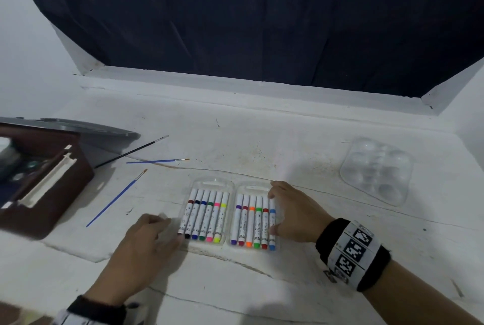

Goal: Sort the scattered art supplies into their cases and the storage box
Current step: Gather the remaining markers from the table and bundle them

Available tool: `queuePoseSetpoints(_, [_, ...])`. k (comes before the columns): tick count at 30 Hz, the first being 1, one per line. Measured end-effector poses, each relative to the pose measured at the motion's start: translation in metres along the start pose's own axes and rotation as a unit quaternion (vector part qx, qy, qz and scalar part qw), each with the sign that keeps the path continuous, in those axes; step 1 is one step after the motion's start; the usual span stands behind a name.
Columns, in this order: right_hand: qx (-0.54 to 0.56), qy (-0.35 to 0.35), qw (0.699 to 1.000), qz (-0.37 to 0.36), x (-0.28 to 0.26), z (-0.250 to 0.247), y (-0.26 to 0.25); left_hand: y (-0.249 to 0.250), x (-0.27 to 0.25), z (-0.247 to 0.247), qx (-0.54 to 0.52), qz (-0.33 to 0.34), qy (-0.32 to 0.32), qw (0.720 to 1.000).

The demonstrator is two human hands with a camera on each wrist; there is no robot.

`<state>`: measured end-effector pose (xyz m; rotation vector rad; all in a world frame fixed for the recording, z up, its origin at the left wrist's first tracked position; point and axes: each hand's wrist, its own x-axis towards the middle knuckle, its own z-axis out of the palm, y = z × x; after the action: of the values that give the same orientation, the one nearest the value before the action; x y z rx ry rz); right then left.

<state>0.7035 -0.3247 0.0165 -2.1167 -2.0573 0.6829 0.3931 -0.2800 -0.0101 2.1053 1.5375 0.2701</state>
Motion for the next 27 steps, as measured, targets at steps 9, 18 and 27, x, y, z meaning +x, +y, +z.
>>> queuePoseSetpoints(9, [-0.004, 0.002, 1.000, -0.007, 0.001, 0.001, 0.003, -0.001, 0.009, 0.004, -0.028, -0.047, 0.005, 0.998])
queuePoseSetpoints(18, [0.047, 0.021, 0.998, -0.024, -0.002, 0.006, 0.009, 0.015, 0.011, -0.001, -0.229, -0.119, 0.076, 0.963])
queuePoseSetpoints(27, [0.036, 0.037, 0.998, 0.027, -0.001, 0.020, 0.002, 0.034, 0.018, -0.017, -0.300, -0.012, 0.100, 0.949])
